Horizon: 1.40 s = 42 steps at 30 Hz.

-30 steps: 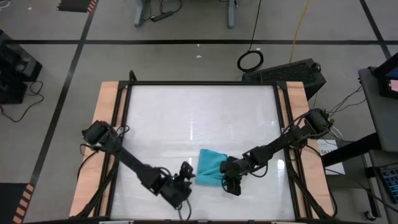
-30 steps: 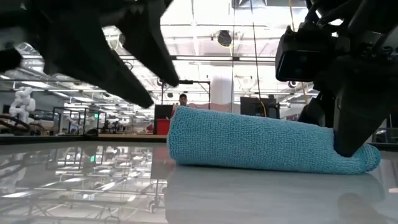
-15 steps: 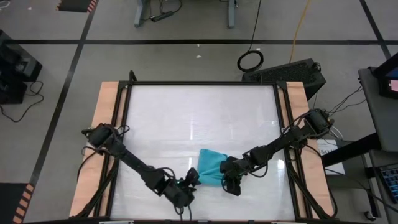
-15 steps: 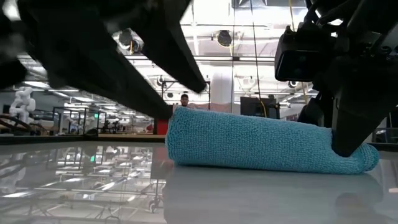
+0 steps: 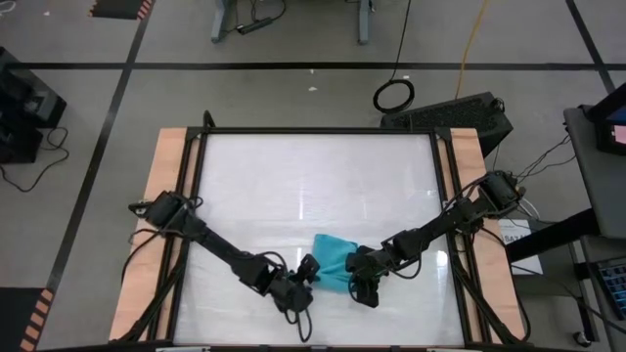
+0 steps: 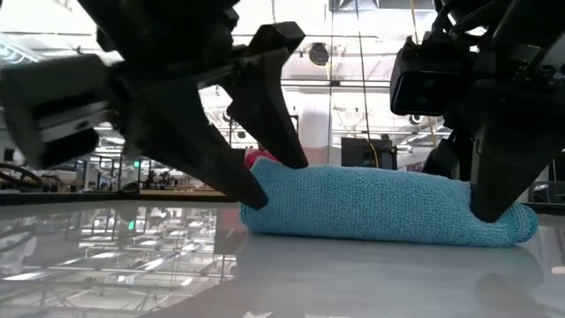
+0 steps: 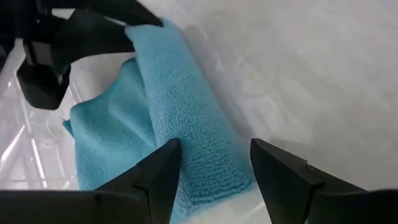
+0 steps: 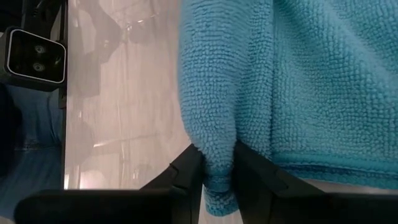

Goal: Roll towel into tight, uniform cylinder
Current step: Roll the blue microfiber towel

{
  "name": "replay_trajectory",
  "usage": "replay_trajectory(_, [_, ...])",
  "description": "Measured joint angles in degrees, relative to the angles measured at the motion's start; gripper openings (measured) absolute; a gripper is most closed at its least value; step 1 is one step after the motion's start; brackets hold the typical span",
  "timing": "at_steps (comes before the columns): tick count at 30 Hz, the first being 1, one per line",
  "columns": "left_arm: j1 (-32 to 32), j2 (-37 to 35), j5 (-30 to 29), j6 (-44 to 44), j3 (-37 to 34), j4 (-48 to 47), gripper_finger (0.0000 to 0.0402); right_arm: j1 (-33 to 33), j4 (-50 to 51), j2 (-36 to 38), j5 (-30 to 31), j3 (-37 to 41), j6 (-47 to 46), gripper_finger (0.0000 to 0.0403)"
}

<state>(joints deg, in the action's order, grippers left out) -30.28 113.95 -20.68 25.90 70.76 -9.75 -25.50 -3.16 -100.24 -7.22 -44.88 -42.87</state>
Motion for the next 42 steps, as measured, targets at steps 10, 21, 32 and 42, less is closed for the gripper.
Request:
replay_trajectory(10, [3.4, 0.0, 6.5, -0.2, 0.0, -0.3, 0.0203, 0.0, -0.1, 0.1, -0.1, 0.0, 0.0, 0.0073])
replay_trajectory(21, [5.3, 0.0, 8.9, -2.9, 0.0, -1.5, 0.0203, 0.0, 3.9, 5.8, 1.2, 0.2, 1.6, 0.0073])
replay_trajectory(32, [6.9, 2.9, 11.9, -5.3, 0.1, 0.2, 0.0202, -2.4, 10.9, 13.9, 6.9, 0.1, 2.1, 0.0110])
replay_trajectory(42, [7.1, 5.4, 13.8, -6.1, 0.2, 3.9, 0.0202, -7.0, 17.0, 14.1, 11.0, -0.4, 4.7, 0.0147])
